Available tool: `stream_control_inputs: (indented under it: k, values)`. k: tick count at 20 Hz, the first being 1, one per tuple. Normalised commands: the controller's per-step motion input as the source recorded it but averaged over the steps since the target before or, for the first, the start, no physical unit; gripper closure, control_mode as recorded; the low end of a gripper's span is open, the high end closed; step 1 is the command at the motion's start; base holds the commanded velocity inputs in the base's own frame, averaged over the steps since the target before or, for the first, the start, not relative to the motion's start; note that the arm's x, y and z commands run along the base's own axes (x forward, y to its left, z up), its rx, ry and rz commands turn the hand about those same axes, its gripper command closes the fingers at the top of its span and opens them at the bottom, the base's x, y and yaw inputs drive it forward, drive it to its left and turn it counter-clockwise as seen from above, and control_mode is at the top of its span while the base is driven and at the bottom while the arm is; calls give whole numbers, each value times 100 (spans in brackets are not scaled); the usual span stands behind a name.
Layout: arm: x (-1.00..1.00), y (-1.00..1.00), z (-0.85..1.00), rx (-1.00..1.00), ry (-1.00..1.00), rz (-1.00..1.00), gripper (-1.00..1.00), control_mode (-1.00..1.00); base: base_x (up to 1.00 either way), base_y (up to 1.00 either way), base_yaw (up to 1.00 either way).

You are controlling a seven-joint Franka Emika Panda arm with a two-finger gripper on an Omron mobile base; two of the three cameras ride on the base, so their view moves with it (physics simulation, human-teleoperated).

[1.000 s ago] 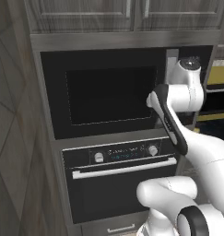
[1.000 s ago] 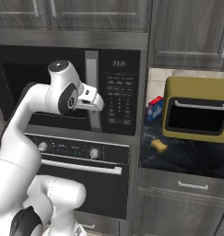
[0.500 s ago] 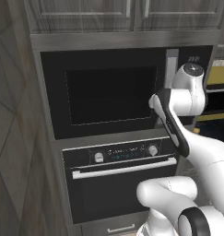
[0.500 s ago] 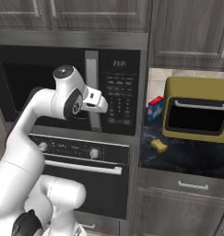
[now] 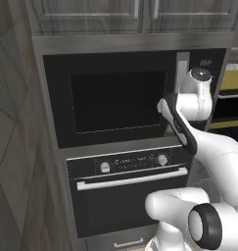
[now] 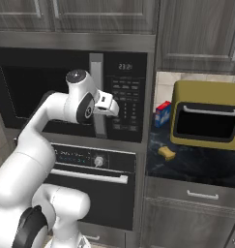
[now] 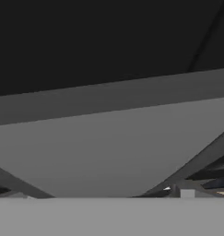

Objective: Place the sponge inside the microwave to prepare for sanitizing.

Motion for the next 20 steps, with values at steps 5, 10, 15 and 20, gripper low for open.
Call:
stream_control_inputs:
  k: [5, 10, 15, 20]
  values:
    - [44, -4, -6, 0, -3, 0, -100, -100, 0, 0, 0]
    - [24, -1, -24, 0, -20, 0, -100, -100, 0, 0, 0]
    - [0, 0, -28, 0, -32, 0, -100, -100, 0, 0, 0]
    - [0, 0, -22, 0, -33, 0, -100, -100, 0, 0, 0]
